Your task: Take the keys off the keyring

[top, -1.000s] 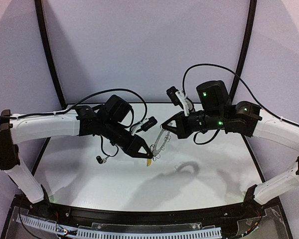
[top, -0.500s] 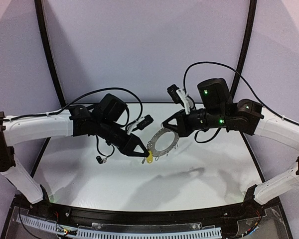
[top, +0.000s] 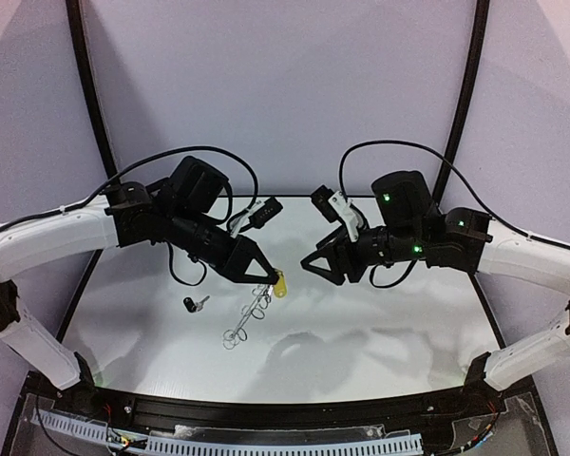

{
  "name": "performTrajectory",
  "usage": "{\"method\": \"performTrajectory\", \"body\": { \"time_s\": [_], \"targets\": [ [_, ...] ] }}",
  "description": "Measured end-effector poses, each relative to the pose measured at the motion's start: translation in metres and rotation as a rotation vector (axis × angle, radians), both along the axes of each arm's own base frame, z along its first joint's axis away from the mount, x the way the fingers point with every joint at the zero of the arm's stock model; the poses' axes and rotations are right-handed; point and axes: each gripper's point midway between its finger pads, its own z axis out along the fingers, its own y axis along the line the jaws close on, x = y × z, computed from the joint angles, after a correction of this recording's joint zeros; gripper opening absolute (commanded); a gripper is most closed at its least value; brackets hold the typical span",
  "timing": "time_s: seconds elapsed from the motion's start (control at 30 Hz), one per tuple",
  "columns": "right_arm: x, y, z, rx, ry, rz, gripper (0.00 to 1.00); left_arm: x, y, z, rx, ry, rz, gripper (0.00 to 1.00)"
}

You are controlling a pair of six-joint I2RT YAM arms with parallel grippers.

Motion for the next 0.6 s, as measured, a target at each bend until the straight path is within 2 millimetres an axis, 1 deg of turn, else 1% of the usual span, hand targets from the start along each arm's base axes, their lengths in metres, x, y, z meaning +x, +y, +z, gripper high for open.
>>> {"method": "performTrajectory", "body": {
  "time_s": [0.03,0.07,0.1,0.13,0.17,0.2,0.27,0.3,0.37,0.4,0.43,0.53,0.6],
  "targets": [
    [-0.001,0.001,0.0,0.0,-0.007,0.013,0.67,0.0,0.0,0.001,-0.001,0.001,-0.001,0.01],
    [-0.005,0.005,-0.003,0.003,-0.045,0.072,0.67,-0.003,0.0,0.003,-0.008,0.008,-0.012,0.01],
    [-0.008,0.007,-0.005,0.0,-0.053,0.093,0.66,-0.003,0.0,0.003,-0.007,0.011,-0.014,0.01],
    [-0.015,0.01,-0.011,0.004,-0.085,0.162,0.66,-0.007,0.0,0.003,-0.008,0.027,-0.03,0.01],
    [-0.018,0.011,-0.014,0.001,-0.093,0.186,0.64,-0.008,0.0,0.003,-0.009,0.031,-0.034,0.01],
    [-0.026,0.012,-0.019,0.008,-0.125,0.247,0.63,-0.013,0.0,0.005,-0.019,0.046,-0.057,0.01],
    [-0.035,0.011,-0.025,0.01,-0.164,0.309,0.61,-0.018,-0.001,0.007,-0.033,0.057,-0.086,0.01],
    [-0.041,0.01,-0.027,0.011,-0.194,0.353,0.6,-0.025,-0.002,0.008,-0.051,0.071,-0.124,0.01],
    [-0.049,0.008,-0.025,0.017,-0.24,0.406,0.57,-0.032,-0.001,0.008,-0.063,0.089,-0.161,0.01],
    [-0.054,0.007,-0.02,0.027,-0.273,0.438,0.56,-0.036,-0.001,0.007,-0.071,0.101,-0.184,0.01],
    [-0.055,0.007,-0.018,0.032,-0.286,0.449,0.54,-0.038,-0.001,0.007,-0.073,0.106,-0.192,0.01],
    [-0.062,0.008,-0.008,0.058,-0.33,0.497,0.53,-0.046,-0.001,0.011,-0.097,0.129,-0.235,0.01],
    [-0.066,0.009,-0.006,0.07,-0.332,0.52,0.5,-0.049,-0.001,0.013,-0.107,0.138,-0.25,0.01]
  ]
}}
